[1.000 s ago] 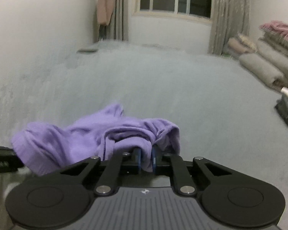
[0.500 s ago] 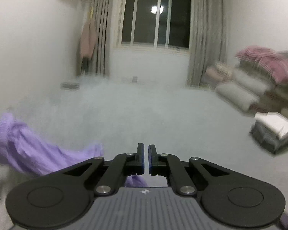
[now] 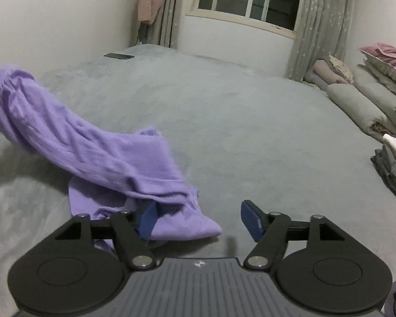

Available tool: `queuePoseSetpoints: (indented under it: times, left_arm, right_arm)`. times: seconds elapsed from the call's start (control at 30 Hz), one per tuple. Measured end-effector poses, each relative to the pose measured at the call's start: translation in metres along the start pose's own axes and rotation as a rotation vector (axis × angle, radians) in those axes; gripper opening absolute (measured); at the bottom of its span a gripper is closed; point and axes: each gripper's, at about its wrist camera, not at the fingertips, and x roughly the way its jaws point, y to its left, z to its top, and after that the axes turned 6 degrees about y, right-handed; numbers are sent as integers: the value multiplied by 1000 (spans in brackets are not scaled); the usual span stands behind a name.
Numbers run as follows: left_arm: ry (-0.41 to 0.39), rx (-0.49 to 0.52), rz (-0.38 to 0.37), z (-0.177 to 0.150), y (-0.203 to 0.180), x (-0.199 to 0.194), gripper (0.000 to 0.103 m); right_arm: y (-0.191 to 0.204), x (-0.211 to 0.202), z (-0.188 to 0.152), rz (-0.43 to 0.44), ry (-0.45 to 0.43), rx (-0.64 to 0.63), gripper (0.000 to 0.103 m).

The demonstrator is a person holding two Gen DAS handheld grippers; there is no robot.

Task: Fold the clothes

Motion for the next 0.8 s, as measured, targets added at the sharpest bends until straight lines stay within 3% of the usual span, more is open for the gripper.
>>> queuePoseSetpoints:
  times: [0.17, 0.2, 0.27, 0.3, 0.33, 0.4, 0.47, 0.53, 0.8]
  left_arm:
    - [169, -66, 6, -7, 9, 23, 6]
    - [183, -63, 16, -9, 8, 24, 15]
    - [195, -53, 23, -12, 7, 25, 45]
    - [196, -47, 22, -13, 6, 25, 69]
    - [197, -41, 21, -14, 6, 25, 77]
    - [200, -28, 18, -16, 4, 24, 77]
    - [203, -6, 12, -17, -2, 24, 78]
    - [210, 10, 23, -21, -5, 25, 78]
    - [251, 83, 86, -37, -17, 26, 87]
  right_arm:
    - [3, 4, 1, -8, 8, 0, 79]
    - [2, 4, 1, -15, 5, -2, 80]
    - [0, 2, 2, -19, 4, 4, 79]
    - [1, 1, 1, -12, 4, 1, 77]
    - [2, 1, 1, -4, 4, -3, 69]
    - [4, 0, 2, 13, 6, -16, 53]
    - [7, -2, 4, 13, 1, -20, 27]
    - [8, -5, 6, 3, -10, -19, 9]
    - [3, -2, 7, -3, 23, -9, 9]
